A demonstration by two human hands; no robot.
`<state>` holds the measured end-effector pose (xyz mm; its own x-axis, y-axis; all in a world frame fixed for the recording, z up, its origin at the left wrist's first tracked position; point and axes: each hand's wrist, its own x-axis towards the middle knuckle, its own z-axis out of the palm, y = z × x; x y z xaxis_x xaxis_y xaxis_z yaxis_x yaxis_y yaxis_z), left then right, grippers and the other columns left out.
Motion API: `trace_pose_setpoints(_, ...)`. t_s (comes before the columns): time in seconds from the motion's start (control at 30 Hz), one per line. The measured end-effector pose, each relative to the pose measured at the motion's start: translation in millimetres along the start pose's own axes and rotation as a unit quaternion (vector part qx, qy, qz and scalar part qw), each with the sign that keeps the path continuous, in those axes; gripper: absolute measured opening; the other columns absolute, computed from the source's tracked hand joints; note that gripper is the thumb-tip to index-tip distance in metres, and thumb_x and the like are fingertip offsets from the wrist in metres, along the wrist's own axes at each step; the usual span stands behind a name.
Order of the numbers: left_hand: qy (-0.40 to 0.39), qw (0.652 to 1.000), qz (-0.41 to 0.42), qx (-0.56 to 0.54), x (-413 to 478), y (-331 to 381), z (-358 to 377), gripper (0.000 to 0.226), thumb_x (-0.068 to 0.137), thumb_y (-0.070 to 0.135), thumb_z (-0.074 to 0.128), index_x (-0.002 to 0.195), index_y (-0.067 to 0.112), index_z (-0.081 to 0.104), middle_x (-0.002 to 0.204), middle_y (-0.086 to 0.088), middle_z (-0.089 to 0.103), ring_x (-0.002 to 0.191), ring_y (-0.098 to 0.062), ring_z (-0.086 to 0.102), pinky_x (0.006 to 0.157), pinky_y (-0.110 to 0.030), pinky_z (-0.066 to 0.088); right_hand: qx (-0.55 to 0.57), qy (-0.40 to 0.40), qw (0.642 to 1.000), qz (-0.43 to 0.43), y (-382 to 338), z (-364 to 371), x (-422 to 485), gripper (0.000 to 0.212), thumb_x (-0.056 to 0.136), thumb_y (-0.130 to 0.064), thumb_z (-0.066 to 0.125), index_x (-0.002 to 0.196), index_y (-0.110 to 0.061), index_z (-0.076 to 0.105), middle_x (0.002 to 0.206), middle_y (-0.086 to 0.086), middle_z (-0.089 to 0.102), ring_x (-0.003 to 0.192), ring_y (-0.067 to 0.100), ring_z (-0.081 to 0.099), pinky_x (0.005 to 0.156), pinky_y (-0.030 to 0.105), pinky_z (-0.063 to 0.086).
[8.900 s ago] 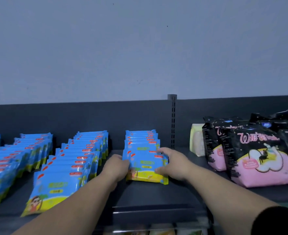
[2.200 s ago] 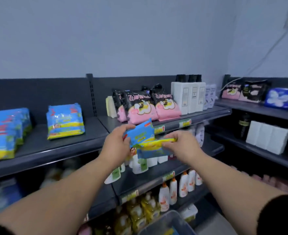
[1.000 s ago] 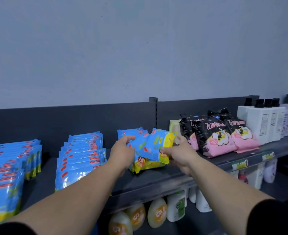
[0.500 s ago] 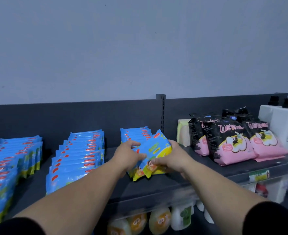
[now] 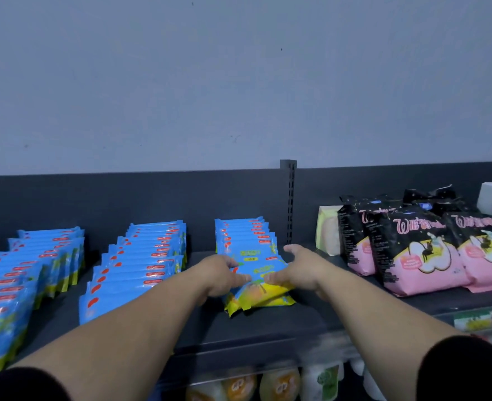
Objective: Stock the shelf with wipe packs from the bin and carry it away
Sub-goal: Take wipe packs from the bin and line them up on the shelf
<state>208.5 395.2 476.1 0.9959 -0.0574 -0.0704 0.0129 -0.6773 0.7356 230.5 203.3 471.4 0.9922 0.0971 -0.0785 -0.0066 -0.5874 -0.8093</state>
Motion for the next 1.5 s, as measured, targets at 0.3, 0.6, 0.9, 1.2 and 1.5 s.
trace_pose_setpoints(0.3,0.08,0.994,0.075,0.029,7,1,12,0.103,0.06,0.022,0.09,0.145,0.024,0.031,0.141,0.002,0.031,0.115,-0.01,0.044,0.098,-0.019,0.038,0.086,0.017,0.994,-0.069,12,6,6,0.13,0.054,-0.002,0.09,0.152,-0.031,0.01,0.119,-0.007,0.058,0.1,0.011,0.062,0.082,0.022,0.051)
trace_pose_setpoints(0.6,0.149,0.958,0.078,0.231,29,-2,23,0.097,0.08,0.034,0.071,0.151,0.031,0.006,0.156,0.0,-0.008,0.138,-0.028,0.02,0.11,-0.04,0.033,-0.046,0.079,0.984,-0.151,14,19,18,0.115,0.067,-0.018,0.084,0.152,-0.03,0.007,0.148,-0.005,0.028,0.128,0.011,0.039,0.102,0.019,0.033)
trace_pose_setpoints(0.9,0.073,0.951,0.022,0.301,41,-4,17,0.104,0.079,0.056,0.066,0.15,0.037,-0.009,0.158,0.002,-0.019,0.146,-0.029,-0.001,0.117,-0.046,0.019,-0.089,0.052,0.985,-0.138,9,15,24,0.113,0.067,-0.024,0.084,0.15,-0.032,0.008,0.129,-0.007,0.041,0.108,0.009,0.043,0.092,0.019,0.038)
trace_pose_setpoints(1.2,0.118,0.931,0.055,0.341,26,-4,21,0.088,0.085,0.059,0.055,0.15,0.041,-0.003,0.158,0.002,-0.018,0.146,-0.029,-0.008,0.119,-0.045,0.007,-0.136,0.084,0.978,-0.136,9,16,11,0.112,0.069,-0.031,0.082,0.152,-0.032,0.006,0.149,-0.006,0.029,0.129,0.012,0.039,0.099,0.02,0.034)
trace_pose_setpoints(1.5,0.118,0.92,0.095,0.361,10,-7,22,0.078,0.091,0.054,0.048,0.151,0.035,0.001,0.159,-0.002,-0.015,0.146,-0.03,-0.006,0.118,-0.045,0.008,-0.172,0.137,0.97,-0.102,16,17,-21,0.112,0.069,-0.038,0.081,0.153,-0.032,0.006,0.156,-0.005,0.019,0.14,0.011,0.028,0.111,0.027,0.029)
